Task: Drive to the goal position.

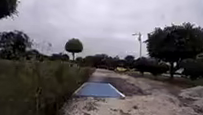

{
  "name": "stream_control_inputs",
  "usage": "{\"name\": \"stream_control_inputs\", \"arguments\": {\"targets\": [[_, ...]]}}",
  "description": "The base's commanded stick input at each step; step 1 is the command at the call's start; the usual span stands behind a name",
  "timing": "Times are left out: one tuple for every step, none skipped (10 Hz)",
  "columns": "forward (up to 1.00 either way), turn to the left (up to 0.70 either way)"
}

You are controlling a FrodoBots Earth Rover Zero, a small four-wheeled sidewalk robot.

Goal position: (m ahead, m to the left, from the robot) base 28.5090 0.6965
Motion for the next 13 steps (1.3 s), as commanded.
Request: {"name": "stream_control_inputs", "arguments": {"targets": [[0.5, 0.0], [0.5, 0.0], [0.5, 0.0], [0.5, 0.0], [0.5, 0.0], [0.5, 0.0], [0.5, 0.0], [0.5, 0.0], [0.5, 0.0], [0.5, 0.0], [0.5, 0.0], [0.5, 0.0], [0.5, -0.34]]}}
